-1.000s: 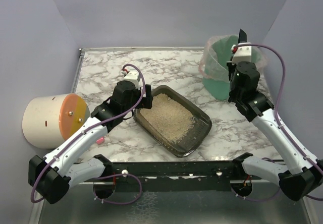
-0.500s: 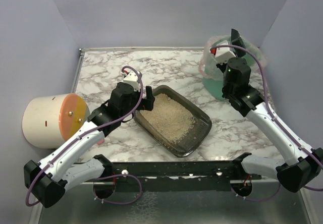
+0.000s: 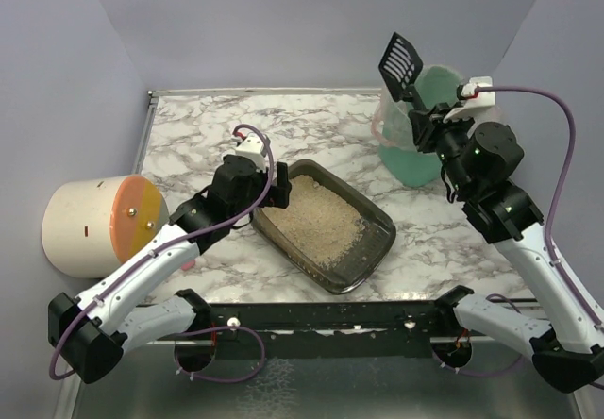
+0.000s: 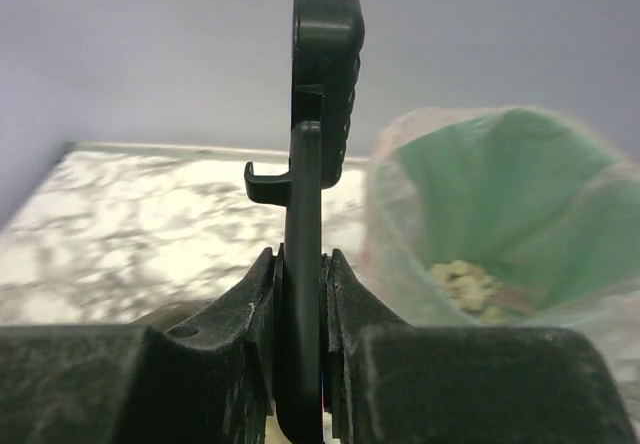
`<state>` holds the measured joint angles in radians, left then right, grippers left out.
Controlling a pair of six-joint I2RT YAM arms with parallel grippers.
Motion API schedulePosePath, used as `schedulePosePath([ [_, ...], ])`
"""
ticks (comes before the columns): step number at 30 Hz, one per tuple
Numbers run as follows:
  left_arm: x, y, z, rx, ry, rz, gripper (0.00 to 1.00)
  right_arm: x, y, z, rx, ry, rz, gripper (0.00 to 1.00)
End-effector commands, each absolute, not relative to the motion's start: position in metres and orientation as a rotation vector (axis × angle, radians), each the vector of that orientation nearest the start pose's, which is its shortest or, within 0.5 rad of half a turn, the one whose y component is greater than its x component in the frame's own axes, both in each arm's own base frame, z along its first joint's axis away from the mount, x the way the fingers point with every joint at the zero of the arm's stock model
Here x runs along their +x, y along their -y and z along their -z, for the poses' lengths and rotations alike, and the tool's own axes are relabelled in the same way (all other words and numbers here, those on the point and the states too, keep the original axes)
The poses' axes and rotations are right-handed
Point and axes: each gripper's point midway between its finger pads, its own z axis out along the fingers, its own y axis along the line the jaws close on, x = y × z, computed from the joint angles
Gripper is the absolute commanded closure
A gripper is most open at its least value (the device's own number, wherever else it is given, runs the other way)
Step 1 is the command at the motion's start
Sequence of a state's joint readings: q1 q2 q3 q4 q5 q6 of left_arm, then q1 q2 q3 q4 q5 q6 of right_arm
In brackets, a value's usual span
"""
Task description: Clean the litter box
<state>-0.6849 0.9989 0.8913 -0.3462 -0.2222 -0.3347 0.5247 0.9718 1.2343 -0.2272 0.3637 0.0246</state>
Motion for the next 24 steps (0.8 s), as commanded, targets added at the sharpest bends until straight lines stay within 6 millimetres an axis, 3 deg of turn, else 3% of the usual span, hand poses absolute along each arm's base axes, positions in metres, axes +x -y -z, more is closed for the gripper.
schedulePosePath([
  [1,0.276,0.19,-0.211,0.223,-2.064,0.376,0.01,0.295,-0.167,-0.397,-0.133,-1.631,-0.548,0.99],
  [8,0.281,0.188,-0.198,0.208,-2.103,0.331,0.01,0.253,-0.169,-0.366,-0.183,-1.819,-0.65,0.99],
  [16,0.285,0.188,-0.175,0.195,-2.179,0.273,0.01,0.222,-0.166,-0.293,-0.145,-2.135,-0.661,0.99],
  [24,0.297,0.167,-0.15,0.143,-2.261,0.071,0.01,0.195,-0.185,-0.272,-0.189,-2.299,-0.821,0.99],
])
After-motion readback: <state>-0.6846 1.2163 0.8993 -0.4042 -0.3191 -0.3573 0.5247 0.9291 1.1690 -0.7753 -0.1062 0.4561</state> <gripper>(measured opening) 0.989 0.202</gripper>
